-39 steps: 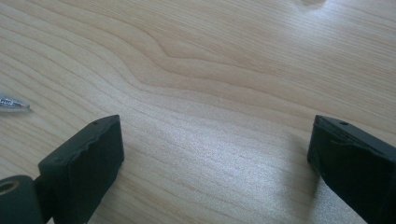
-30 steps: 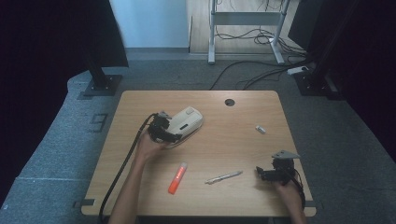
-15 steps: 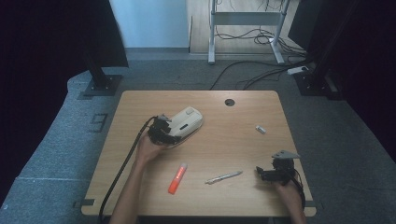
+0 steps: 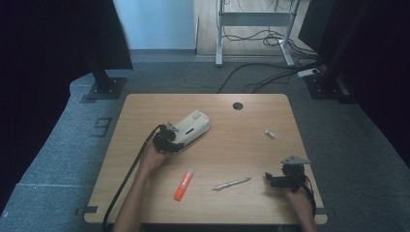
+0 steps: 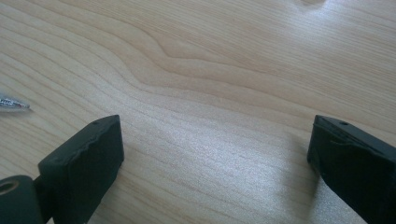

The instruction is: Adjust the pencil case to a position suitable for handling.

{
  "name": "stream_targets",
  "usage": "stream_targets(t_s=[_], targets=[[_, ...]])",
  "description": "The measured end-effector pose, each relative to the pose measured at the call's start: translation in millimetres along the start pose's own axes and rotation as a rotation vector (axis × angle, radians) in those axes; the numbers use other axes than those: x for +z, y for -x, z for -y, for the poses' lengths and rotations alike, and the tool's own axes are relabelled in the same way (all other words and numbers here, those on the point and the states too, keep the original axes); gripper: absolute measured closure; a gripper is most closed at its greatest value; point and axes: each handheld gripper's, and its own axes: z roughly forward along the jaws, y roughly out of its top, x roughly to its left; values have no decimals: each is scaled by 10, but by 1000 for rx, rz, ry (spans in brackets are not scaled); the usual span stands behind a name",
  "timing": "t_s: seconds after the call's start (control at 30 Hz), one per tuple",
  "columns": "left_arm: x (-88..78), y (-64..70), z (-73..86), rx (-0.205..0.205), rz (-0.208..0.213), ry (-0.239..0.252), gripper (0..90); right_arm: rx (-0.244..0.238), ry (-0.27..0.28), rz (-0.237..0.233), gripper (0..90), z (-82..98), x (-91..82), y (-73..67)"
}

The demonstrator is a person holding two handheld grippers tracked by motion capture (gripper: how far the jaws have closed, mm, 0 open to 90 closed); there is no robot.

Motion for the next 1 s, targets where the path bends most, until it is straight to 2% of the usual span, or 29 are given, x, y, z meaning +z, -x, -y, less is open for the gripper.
stream_targets(t_s=[0.03,0.13,0.27,0.33,0.43,0.47,0.57,0.7,0.77,1.0], targets=[[-2,-14,3,-2,1,3,475,0,0,0,34,0,0,0],[-5,-24,11,0,-4,3,505,0,0,0,34,0,0,0],[-19,-4,19,10,-28,12,570,0,0,0,34,0,0,0],[-44,-2,21,11,-36,24,633,-1,0,0,35,0,0,0],[-95,-44,22,-18,-3,35,704,0,0,0,35,0,0,0],[-109,-69,30,-26,18,35,705,0,0,0,34,0,0,0],[-129,-89,42,-35,39,35,710,0,0,0,35,0,0,0],[-164,-76,67,-35,38,48,728,-1,0,1,34,0,0,0],[-193,-70,87,-56,50,59,740,0,0,0,35,0,0,0],[-265,-56,120,-85,84,60,749,-1,0,0,35,0,0,0]])
